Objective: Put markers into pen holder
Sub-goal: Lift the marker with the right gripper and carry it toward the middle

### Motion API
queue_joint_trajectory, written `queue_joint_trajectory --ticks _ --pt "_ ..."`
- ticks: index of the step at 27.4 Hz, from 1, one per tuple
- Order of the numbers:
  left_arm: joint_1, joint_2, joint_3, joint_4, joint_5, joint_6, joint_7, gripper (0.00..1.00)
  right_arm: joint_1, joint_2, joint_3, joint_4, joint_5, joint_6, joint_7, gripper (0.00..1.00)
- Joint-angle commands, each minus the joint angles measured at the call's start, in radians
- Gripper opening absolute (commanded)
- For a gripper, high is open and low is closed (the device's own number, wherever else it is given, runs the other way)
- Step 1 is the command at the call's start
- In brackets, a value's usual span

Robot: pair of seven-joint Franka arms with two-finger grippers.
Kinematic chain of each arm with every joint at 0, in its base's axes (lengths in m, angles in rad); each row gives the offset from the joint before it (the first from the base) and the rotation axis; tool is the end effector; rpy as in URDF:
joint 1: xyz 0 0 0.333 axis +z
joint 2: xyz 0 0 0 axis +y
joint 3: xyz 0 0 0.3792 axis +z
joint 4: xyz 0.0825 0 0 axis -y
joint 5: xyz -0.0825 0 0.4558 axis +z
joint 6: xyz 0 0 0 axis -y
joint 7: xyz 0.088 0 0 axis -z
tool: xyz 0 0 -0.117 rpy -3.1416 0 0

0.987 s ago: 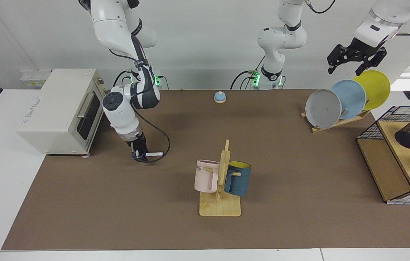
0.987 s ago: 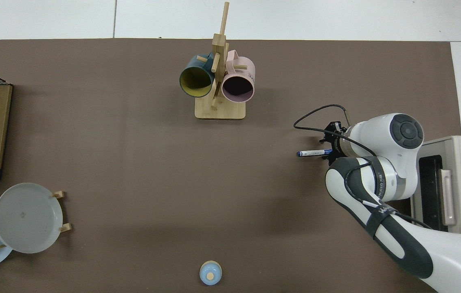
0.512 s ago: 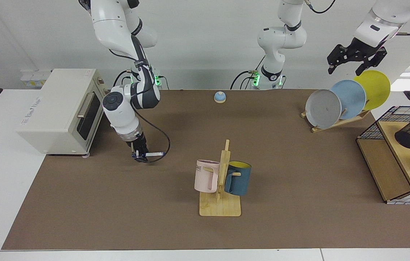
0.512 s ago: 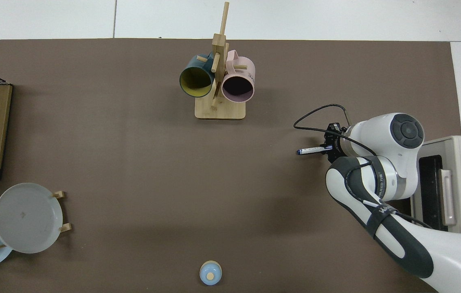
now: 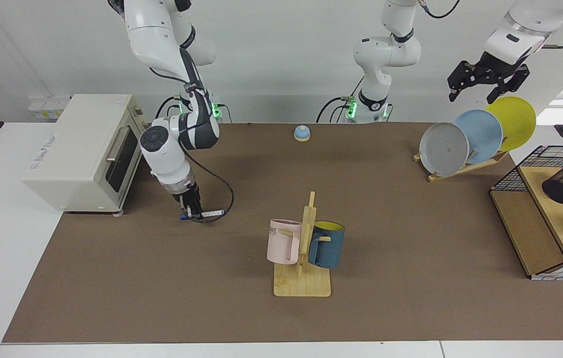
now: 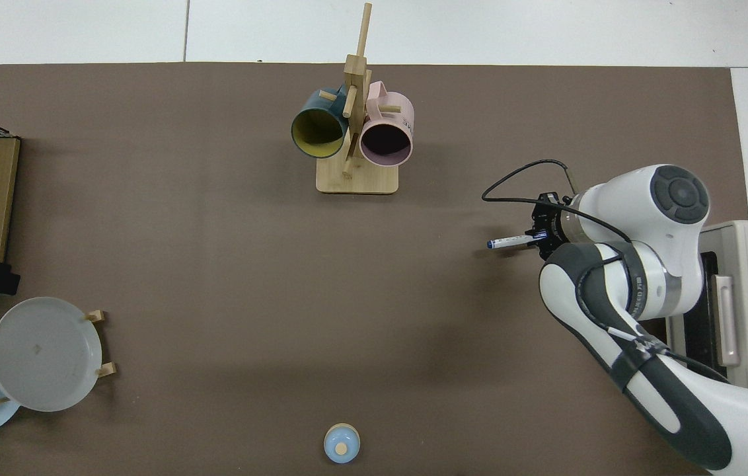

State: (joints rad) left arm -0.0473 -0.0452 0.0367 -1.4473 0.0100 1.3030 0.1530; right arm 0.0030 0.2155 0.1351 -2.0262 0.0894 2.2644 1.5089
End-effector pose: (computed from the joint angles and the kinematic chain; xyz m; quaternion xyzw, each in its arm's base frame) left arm 0.5768 -0.0041 0.7483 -0.9955 0.0806 0.0497 0.0005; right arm 0.6543 0.0913 0.3535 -0.7539 0.6550 0.0279 0.0421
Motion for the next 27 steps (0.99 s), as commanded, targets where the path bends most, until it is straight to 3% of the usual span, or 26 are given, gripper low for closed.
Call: queue_joint_trajectory --ticks 1,6,9,15,17,21,25,27 --pt "-0.005 -0.025 -0.011 -0.027 -0.004 -0.002 -0.009 1.0 -0.002 -0.091 0.009 0.104 -0.005 -0.225 -0.013 0.0" --pt "-0.005 -0.025 -0.031 -0.028 -0.004 -0.002 -0.01 1.0 0.005 -0.116 0.014 0.234 0.0 -0.422 -0.007 0.0" --pt "-0.005 -0.025 -0.031 -0.028 -0.004 -0.002 -0.009 1.0 0.005 -0.166 0.02 0.245 0.013 -0.488 -0.007 0.0" --pt "-0.002 -0.025 -0.029 -0.028 -0.004 0.001 0.007 1.0 0.038 -0.268 0.057 0.247 0.024 -0.572 0.045 0.0" --pt "-0.002 -0.025 -0.031 -0.028 -0.004 0.005 0.008 1.0 0.058 -0.277 0.077 0.254 0.023 -0.598 0.091 0.0" --pt "-0.008 -0.025 -0.034 -0.03 -0.005 0.009 0.022 1.0 0.09 -0.266 0.107 0.371 0.029 -0.684 0.193 0.0" --pt "-0.032 -0.025 -0.058 -0.031 -0.019 0.015 0.048 1.0 0.187 -0.251 0.115 0.415 0.029 -0.689 0.335 0.0" --pt "-0.052 -0.025 -0.061 -0.031 -0.053 0.018 0.082 1.0 0.222 -0.251 0.115 0.416 0.064 -0.675 0.391 0.0"
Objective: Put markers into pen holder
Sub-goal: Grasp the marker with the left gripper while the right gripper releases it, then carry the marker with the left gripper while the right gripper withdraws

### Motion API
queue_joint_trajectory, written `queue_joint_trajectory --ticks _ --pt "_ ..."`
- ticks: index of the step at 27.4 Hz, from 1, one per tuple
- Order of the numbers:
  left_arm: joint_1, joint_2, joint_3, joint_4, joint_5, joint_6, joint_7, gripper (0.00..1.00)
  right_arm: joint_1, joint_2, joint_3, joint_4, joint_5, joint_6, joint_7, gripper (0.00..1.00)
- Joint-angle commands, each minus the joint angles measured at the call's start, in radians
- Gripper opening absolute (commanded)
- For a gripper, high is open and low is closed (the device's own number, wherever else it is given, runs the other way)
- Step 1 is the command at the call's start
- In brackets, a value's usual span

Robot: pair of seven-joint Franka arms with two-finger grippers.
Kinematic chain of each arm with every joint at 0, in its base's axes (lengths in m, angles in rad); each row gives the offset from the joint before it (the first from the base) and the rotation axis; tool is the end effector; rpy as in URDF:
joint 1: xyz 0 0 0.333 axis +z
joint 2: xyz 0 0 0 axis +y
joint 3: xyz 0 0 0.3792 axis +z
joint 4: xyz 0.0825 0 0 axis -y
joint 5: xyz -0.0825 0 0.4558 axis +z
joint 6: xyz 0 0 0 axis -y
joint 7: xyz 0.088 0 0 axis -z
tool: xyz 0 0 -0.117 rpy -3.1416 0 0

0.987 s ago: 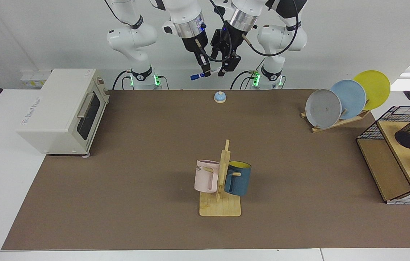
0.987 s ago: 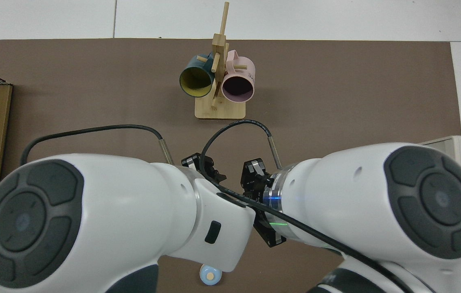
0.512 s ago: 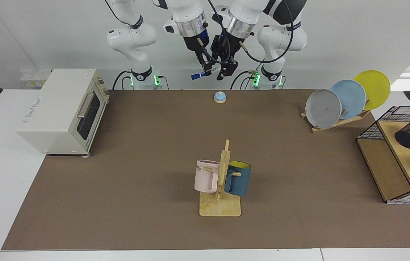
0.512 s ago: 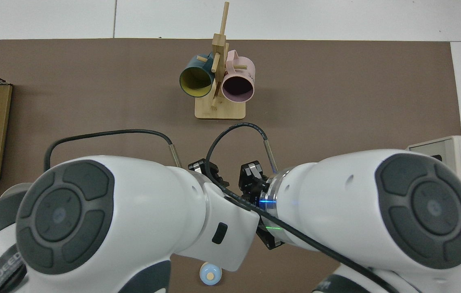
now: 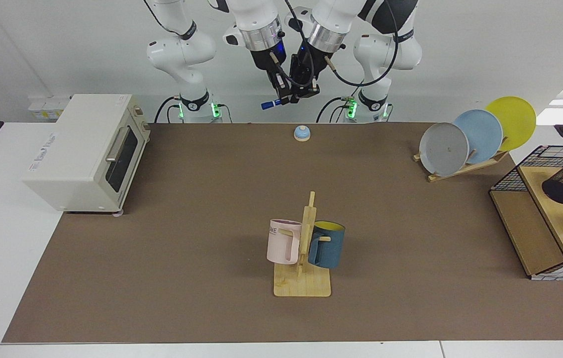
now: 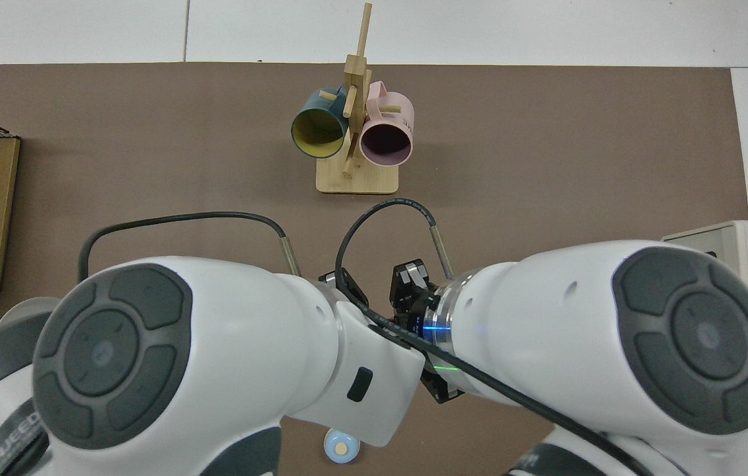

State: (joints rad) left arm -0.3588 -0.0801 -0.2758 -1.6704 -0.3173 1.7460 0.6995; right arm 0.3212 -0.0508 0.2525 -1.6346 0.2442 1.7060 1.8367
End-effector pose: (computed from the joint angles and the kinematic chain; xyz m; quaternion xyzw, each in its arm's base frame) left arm 0.4729 -0.3959 0.6916 0.7842 -0.5982 0.0802 0.1439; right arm 0.5066 0.3625 0.6888 -0.7950 0.5925 0.0861 0.0971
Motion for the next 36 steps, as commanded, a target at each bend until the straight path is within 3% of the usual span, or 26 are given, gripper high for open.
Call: queue_joint_trajectory --ticks 1,7,8,10,11,21,27,36 --pt "0.0 -0.015 0.01 -0.026 -0.005 0.029 0.017 0.0 -0.005 -0.008 -0.001 -0.001 -0.016 -0.022 -0.025 0.0" --pt "-0.002 -0.017 0.01 -0.026 0.001 0.029 0.008 0.0 -0.013 -0.008 -0.001 -0.001 -0.016 -0.031 -0.028 0.03" --pt "-0.002 -0.017 0.01 -0.026 0.001 0.03 0.006 0.0 -0.014 -0.008 -0.002 -0.001 -0.017 -0.032 -0.033 0.22" --pt "-0.002 -0.015 0.01 -0.026 0.001 0.033 0.003 0.0 -0.016 -0.008 -0.002 -0.001 -0.016 -0.042 -0.054 0.93" --pt "-0.002 -0.015 0.01 -0.026 0.003 0.038 0.002 0.0 -0.016 -0.008 -0.007 -0.001 -0.017 -0.051 -0.065 0.99" --pt "0.006 -0.018 0.012 -0.028 0.027 0.021 -0.021 0.0 -0.063 -0.021 -0.024 0.004 -0.075 -0.131 -0.393 1.0" --pt "0.006 -0.02 0.012 -0.029 0.053 0.018 -0.07 0.0 -0.079 -0.023 -0.027 0.012 -0.169 -0.17 -0.655 1.0" --pt "0.015 -0.018 0.023 -0.031 0.118 0.01 -0.15 0.0 -0.079 -0.054 -0.125 0.007 -0.187 -0.195 -1.011 1.0"
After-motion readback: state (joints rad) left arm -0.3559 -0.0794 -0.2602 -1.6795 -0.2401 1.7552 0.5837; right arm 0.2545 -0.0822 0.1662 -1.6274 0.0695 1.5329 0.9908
